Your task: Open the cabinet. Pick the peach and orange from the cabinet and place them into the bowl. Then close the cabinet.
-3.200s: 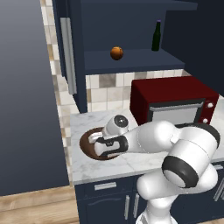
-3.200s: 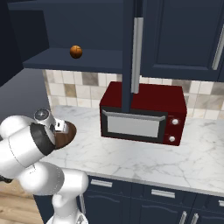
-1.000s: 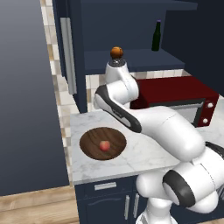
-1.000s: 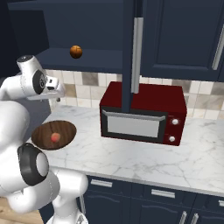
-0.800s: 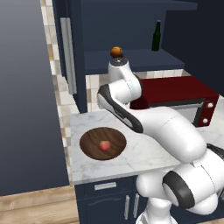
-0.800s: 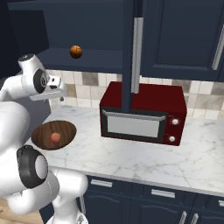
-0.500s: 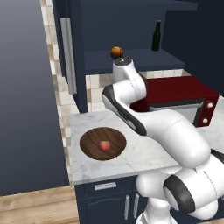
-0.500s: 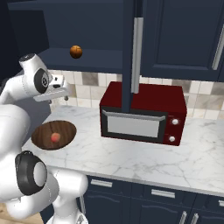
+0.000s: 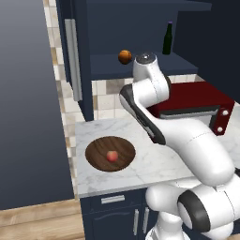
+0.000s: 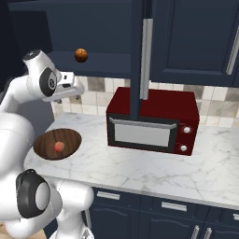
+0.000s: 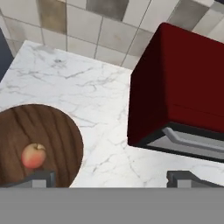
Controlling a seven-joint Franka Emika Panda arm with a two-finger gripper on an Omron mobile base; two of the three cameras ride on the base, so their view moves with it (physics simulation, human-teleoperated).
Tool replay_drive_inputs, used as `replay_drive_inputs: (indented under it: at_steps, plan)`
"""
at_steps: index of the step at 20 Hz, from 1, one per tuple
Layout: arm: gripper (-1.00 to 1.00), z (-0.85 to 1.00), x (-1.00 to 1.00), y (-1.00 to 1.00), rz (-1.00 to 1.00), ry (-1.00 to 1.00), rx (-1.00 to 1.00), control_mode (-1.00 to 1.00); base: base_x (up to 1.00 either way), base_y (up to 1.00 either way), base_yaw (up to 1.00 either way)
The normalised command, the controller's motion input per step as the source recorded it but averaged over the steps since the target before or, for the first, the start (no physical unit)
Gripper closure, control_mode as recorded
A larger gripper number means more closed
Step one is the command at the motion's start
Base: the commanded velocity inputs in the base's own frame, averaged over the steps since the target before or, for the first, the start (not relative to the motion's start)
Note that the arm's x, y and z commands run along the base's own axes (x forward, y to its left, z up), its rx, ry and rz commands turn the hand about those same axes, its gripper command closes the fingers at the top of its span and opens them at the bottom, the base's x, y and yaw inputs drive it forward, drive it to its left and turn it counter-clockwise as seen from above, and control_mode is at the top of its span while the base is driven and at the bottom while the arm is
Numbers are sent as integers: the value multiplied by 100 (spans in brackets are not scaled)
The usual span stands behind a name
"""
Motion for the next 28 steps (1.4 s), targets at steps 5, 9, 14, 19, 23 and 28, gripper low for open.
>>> replay_drive_inputs:
  at_steps: [5, 9, 14, 19, 23, 28]
  plan:
    - [-100, 38, 0, -22, -1, -7, 1, -100, 0, 0, 0]
    - [-100, 18, 0, -14, 0, -15, 8, -100, 0, 0, 0]
    - [-100, 2, 0, -3, 0, -20, 11, -100, 0, 0, 0]
    - [-100, 27, 0, -2, 0, -14, 11, -100, 0, 0, 0]
    - [-100, 65, 0, -1, 0, 0, 9, -100, 0, 0, 0]
    - [-100, 50, 0, 0, 0, 0, 5, -100, 0, 0, 0]
